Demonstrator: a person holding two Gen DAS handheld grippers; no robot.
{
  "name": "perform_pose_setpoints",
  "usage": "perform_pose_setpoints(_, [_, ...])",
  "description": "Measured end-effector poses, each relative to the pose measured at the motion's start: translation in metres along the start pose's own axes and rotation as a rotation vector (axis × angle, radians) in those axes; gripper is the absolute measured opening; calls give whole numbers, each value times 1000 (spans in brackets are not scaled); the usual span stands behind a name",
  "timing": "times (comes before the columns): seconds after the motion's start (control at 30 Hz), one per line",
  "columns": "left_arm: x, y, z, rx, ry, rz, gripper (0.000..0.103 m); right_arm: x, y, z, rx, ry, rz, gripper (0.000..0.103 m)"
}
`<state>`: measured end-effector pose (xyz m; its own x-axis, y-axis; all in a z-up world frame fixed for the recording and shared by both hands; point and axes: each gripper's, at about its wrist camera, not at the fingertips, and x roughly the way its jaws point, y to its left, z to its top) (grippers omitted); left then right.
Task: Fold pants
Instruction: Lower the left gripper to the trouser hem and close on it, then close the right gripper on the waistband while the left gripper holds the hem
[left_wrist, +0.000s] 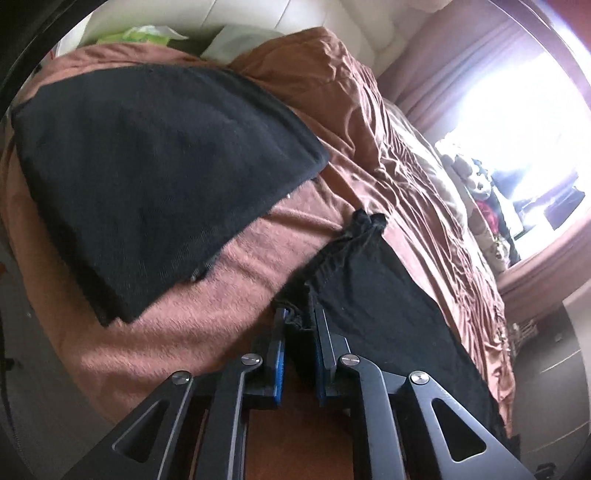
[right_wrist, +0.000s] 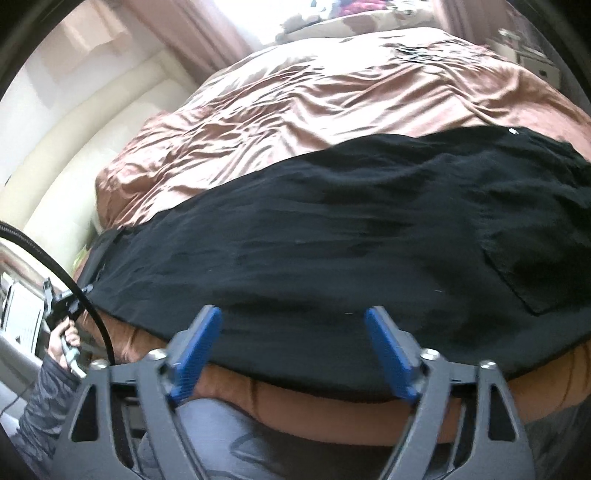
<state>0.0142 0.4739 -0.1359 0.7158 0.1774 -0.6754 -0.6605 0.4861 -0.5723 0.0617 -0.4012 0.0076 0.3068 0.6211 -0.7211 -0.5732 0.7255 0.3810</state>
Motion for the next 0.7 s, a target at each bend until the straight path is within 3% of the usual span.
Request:
perform_pose_setpoints(0.1, [2, 3, -5, -32, 31, -17, 16, 12, 12, 5, -34, 26, 9, 48])
perform_pose_setpoints(0.2, [5, 4, -10, -54, 47, -24, 24, 28, 22, 12, -66, 57, 21, 40])
perform_pose_setpoints(0.27, [10, 4, -15, -72, 65, -28, 29, 37, 28, 16, -78, 79, 58, 38])
perform_pose_setpoints(0.43, [18, 0, -20, -74, 53, -22, 29, 63, 41, 30, -85, 162, 103, 38])
perform_pose_setpoints(0.53, [18, 4, -18, -96, 35, -11, 9, 80, 53, 37, -108, 228, 101, 38])
perform_pose_setpoints(0.7, [9, 3, -11, -108, -1, -33, 6, 112, 69, 50, -136, 322, 68, 36])
